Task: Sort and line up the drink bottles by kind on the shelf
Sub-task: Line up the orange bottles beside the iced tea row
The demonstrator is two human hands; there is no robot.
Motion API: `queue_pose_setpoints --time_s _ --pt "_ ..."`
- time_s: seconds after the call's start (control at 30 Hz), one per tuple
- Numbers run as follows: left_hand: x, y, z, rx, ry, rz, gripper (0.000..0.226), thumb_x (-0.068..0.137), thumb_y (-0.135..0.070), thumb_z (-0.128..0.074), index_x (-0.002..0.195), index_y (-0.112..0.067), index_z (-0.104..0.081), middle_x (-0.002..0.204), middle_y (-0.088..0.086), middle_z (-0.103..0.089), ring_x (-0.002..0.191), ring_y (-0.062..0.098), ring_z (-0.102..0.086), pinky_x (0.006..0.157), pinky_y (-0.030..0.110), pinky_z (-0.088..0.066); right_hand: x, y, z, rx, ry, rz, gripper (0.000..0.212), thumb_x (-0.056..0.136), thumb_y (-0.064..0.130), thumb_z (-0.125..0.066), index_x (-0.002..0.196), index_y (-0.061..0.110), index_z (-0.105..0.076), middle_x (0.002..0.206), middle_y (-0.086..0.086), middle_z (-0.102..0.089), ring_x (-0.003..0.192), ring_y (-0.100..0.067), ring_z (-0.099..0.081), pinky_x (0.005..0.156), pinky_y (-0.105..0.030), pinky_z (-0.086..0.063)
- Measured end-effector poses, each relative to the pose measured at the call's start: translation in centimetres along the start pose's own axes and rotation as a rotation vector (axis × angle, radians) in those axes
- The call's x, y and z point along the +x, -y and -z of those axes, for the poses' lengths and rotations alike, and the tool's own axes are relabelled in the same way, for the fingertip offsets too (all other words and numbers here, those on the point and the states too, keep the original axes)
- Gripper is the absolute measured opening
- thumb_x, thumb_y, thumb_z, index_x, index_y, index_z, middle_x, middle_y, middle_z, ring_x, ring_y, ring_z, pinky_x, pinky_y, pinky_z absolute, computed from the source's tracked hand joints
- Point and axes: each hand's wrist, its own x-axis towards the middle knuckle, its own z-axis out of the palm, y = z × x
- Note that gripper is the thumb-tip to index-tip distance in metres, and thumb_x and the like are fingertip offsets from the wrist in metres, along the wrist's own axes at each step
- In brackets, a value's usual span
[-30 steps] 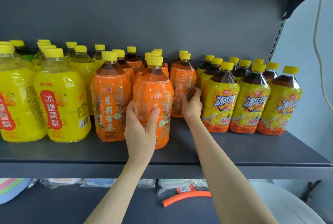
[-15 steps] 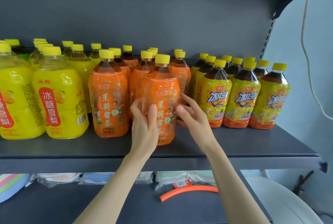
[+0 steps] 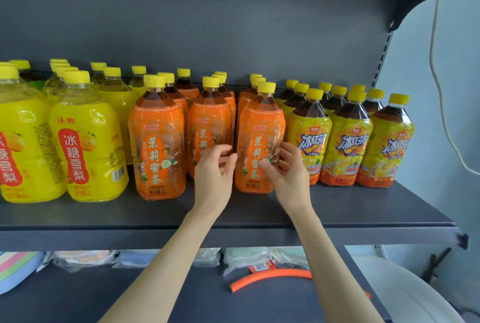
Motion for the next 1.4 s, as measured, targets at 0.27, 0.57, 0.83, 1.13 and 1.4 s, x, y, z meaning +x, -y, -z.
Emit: queue_pose_setpoints --time_s 0.27,0.57,0.83,1.13,1.4 --pt "-0.3 0.6 0.0 0.251 -0.138 0.042 0.074 0.089 -0.019 -0.063 0.148 -0.007 -0.021 0.154 0.021 -0.02 0.142 0.035 -0.023 0.109 0.037 -0.028 0.7 -0.3 -1.1 -0.33 -0.055 0.027 0.087 0.077 0.034 -0.078 0.147 0.019 -0.03 0.142 -0.003 -0.047 0.125 -0.022 -0.051 0.1 -0.043 -0.049" --pt "0.1 0.9 -0.4 0.376 -0.073 0.106 0.08 0.092 -0.022 -0.059 0.151 -0.01 -0.007 0.156 0.02 -0.016 0.143 0.035 -0.02 0.112 0.04 -0.025 1.6 0.2 -1.8 -0.404 -0.056 0.012 0.082 0.082 0.03 -0.075 0.147 0.018 -0.027 0.136 -0.005 -0.055 0.116 -0.025 -0.06 0.094 -0.039 -0.05" --pt "0.1 1.4 -0.5 0.29 -0.117 0.056 0.068 0.091 -0.019 -0.06 0.147 -0.007 -0.023 0.148 0.021 -0.03 0.138 0.035 -0.031 0.11 0.045 -0.034 1.9 0.3 -2.0 -0.462 -0.067 0.021 0.082 0.084 0.029 -0.073 0.148 0.014 -0.026 0.134 -0.008 -0.057 0.109 -0.026 -0.062 0.092 -0.039 -0.05" --pt "1.0 0.9 -0.5 0.21 -0.048 0.217 0.08 0.095 -0.039 -0.046 0.149 -0.002 0.0 0.156 0.016 -0.014 0.144 0.029 -0.016 0.115 0.037 -0.018 1.6 0.2 -1.6 -0.433 -0.023 0.017 0.086 0.084 0.034 -0.072 0.151 0.016 -0.021 0.138 -0.006 -0.054 0.119 -0.025 -0.056 0.096 -0.036 -0.048" --pt "3.1 0.3 -0.3 -0.103 -0.059 0.396 0.066 0.093 -0.052 -0.042 0.139 -0.011 -0.019 0.139 0.013 -0.041 0.124 0.03 -0.045 0.103 0.042 -0.041 1.3 -0.1 -1.5 -0.409 -0.047 0.024 0.086 0.083 0.032 -0.074 0.151 0.014 -0.024 0.133 -0.01 -0.058 0.112 -0.027 -0.06 0.094 -0.038 -0.048"
